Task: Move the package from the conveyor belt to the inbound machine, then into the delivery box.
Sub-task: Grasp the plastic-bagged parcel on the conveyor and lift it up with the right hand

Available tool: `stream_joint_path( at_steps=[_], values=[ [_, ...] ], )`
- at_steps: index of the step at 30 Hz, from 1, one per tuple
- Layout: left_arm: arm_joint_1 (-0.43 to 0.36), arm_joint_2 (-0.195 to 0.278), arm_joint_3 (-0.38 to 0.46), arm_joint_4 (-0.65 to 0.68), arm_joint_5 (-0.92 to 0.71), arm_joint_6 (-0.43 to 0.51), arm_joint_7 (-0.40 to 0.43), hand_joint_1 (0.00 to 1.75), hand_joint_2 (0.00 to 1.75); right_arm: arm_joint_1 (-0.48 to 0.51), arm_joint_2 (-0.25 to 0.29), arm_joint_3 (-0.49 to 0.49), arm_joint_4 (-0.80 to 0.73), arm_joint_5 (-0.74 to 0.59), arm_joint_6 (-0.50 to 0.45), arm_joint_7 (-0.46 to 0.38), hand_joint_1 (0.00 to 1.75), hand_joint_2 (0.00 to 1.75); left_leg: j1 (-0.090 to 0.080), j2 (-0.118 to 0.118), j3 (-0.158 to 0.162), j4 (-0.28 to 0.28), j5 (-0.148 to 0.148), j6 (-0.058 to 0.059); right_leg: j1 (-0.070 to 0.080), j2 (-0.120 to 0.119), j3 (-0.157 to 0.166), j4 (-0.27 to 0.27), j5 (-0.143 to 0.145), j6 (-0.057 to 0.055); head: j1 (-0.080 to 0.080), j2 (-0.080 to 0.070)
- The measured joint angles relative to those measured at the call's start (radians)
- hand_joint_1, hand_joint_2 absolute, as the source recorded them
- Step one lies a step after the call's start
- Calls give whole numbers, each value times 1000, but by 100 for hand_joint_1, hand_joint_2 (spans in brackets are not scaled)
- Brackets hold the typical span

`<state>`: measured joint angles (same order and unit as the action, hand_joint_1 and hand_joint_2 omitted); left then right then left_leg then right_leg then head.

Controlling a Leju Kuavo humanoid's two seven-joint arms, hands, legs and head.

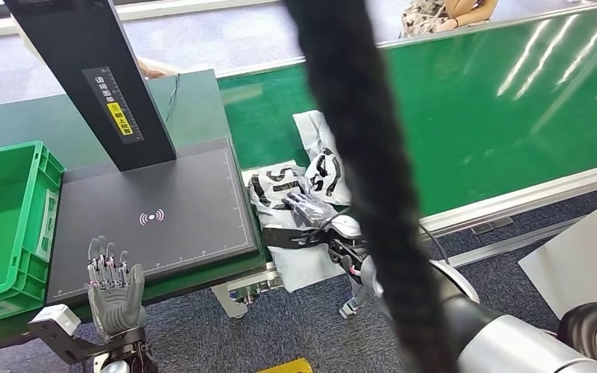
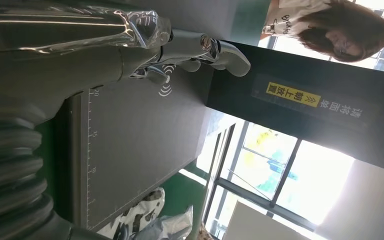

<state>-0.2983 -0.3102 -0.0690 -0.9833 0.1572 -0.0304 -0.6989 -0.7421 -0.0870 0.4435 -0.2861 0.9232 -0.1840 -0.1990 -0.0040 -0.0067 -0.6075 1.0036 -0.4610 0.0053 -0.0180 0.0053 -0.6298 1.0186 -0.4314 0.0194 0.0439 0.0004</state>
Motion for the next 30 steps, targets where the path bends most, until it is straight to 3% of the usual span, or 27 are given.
stream_joint_path(
  at_steps=[11, 16, 20, 30],
  values=[
    [0, 0, 0, 1, 1, -7, 0, 0, 175, 22, -77, 16, 0, 36, 7, 12, 0, 175, -1, 0, 2, 0, 0, 0, -1, 0, 2, 0, 0, 1, 0, 0],
    [0, 0, 0, 2, 3, -9, 0, 0, 175, 9, -103, 31, -1, 58, 58, 15, 0, 175, -2, -1, 2, 0, 0, 0, -1, -2, 3, 0, 0, 1, 0, 0],
    [5, 0, 3, 1, 11, -9, 0, 0, 175, -3, -126, 35, -1, 54, 82, 4, 0, 0, -2, -2, 2, 0, 0, 0, -1, -2, 4, 0, 0, 1, 0, 0],
    [15, 0, 6, 0, 11, -9, 0, 0, 175, 9, -116, 38, -1, 49, 49, 1, 0, 0, -1, -2, 2, 0, 0, 0, -1, -2, 3, 0, -1, 1, 0, 0]
  ],
)
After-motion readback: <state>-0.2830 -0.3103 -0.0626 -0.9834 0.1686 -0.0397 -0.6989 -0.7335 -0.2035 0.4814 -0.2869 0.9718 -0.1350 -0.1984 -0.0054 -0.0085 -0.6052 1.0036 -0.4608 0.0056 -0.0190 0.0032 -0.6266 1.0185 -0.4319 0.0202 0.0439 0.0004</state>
